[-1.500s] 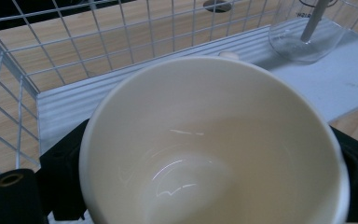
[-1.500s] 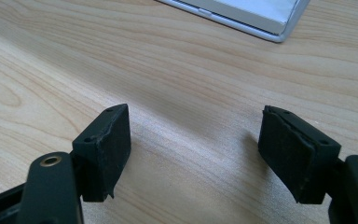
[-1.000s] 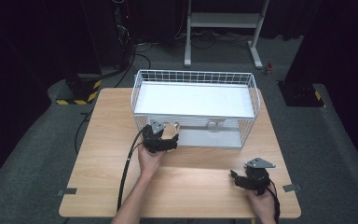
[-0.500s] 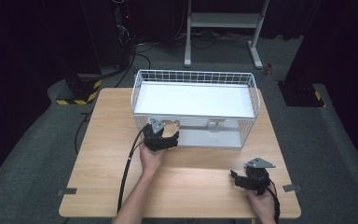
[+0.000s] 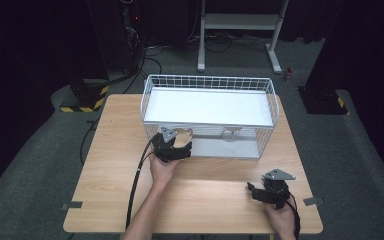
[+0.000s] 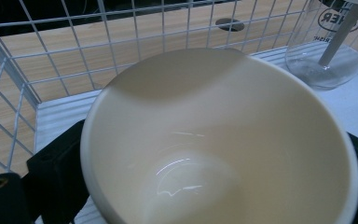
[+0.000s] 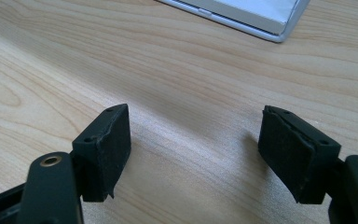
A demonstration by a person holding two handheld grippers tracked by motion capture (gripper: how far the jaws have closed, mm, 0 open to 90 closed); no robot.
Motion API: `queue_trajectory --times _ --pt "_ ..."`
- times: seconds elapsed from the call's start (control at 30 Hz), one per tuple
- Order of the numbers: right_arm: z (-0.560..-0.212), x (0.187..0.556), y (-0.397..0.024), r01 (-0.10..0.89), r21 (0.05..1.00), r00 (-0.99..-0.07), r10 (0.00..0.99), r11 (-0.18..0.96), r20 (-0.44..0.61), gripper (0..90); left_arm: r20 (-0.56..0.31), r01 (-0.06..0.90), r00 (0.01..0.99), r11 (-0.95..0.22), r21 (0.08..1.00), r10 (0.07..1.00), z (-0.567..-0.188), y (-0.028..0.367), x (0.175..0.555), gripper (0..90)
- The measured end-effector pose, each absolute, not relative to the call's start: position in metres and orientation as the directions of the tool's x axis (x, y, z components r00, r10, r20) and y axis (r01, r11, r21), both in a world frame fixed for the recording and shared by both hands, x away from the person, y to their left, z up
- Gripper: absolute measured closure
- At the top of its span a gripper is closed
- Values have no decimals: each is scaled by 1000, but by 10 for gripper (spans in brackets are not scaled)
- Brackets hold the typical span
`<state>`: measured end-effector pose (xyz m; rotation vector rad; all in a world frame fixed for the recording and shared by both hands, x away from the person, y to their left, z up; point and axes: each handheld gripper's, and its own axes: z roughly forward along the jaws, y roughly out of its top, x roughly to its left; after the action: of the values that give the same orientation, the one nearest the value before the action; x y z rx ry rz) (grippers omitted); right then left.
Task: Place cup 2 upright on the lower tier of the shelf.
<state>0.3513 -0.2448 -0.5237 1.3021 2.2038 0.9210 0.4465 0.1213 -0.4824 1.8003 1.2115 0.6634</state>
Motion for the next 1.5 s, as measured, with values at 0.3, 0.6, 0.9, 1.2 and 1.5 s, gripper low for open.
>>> queue_trajectory --times 0.3,0.6,0.9,1.2,1.5 --pt "-524 351 -245 603 720 -475 880 343 -22 252 -38 494 400 -181 850 916 -483 124 447 8" --pt "-524 351 -245 603 720 -475 880 343 -22 252 -33 512 409 -199 835 912 -485 123 446 10" --pt "-524 351 -245 603 720 -475 880 343 -22 252 -40 525 401 -194 829 915 -487 124 439 80" --pt "-524 351 -245 605 719 -473 881 341 -20 252 -24 518 398 -203 831 917 -487 125 434 87" --pt "-524 351 -245 604 719 -477 879 344 -20 252 -9 508 381 -201 838 924 -491 120 447 88"
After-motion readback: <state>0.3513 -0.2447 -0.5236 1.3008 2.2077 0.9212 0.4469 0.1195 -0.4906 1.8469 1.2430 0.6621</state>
